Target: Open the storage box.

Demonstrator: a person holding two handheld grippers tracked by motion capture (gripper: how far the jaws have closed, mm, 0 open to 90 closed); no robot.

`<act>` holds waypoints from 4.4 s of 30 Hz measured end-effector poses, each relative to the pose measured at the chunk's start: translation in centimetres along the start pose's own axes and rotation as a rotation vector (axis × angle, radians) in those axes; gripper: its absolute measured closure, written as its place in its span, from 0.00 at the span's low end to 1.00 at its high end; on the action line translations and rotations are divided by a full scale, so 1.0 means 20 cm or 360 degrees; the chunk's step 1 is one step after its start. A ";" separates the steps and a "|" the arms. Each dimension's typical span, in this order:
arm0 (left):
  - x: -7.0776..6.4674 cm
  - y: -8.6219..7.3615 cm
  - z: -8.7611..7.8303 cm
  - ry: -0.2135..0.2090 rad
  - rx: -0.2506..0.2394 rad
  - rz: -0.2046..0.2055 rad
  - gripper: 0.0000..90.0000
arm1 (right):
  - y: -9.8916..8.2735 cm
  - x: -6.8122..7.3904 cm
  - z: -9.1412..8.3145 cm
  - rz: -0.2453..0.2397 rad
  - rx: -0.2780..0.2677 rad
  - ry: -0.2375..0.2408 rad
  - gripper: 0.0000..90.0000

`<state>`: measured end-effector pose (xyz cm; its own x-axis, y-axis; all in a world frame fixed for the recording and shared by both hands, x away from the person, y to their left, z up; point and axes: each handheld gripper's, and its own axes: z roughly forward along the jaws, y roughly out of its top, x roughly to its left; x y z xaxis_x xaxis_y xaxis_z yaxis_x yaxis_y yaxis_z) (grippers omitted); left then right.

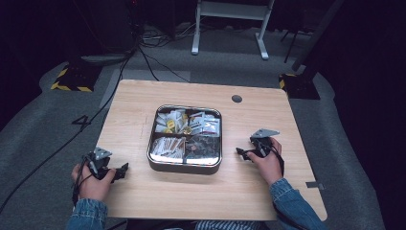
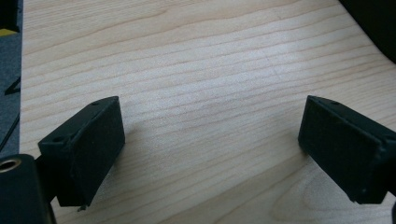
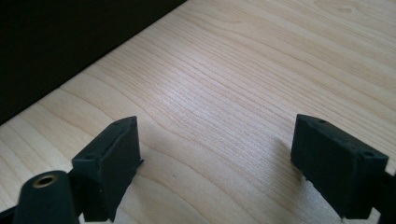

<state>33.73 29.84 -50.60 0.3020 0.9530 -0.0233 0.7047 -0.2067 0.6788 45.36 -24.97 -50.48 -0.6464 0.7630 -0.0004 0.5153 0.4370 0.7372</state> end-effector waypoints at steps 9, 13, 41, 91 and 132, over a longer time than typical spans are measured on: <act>-0.01 0.00 0.00 0.0007 0.0004 -0.0023 0.08 | 0.01 0.00 -0.01 0.0008 0.0041 -0.0008 0.27; -0.01 0.00 0.00 0.0003 0.0004 -0.0018 0.08 | 0.08 0.02 -0.07 0.0013 -0.0021 0.0059 0.37; -0.06 0.04 -0.09 -0.0227 -0.0130 -0.0066 0.40 | 0.67 0.50 0.03 -0.0290 -0.0075 0.0452 0.43; -0.01 0.03 -0.09 -0.0152 -0.0147 -0.0019 0.39 | 0.73 0.69 0.32 -0.0337 -0.0058 0.0382 0.66; 0.06 0.11 0.06 -0.0168 -0.0033 -0.0020 0.34 | 0.79 0.25 -0.32 -0.0214 -0.0245 0.0169 0.66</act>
<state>36.33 30.29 -50.02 0.3603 0.9265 -0.1084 0.6957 -0.1895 0.6929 46.69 -17.34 -34.64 -0.7632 0.6449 -0.0405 0.3337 0.4471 0.8299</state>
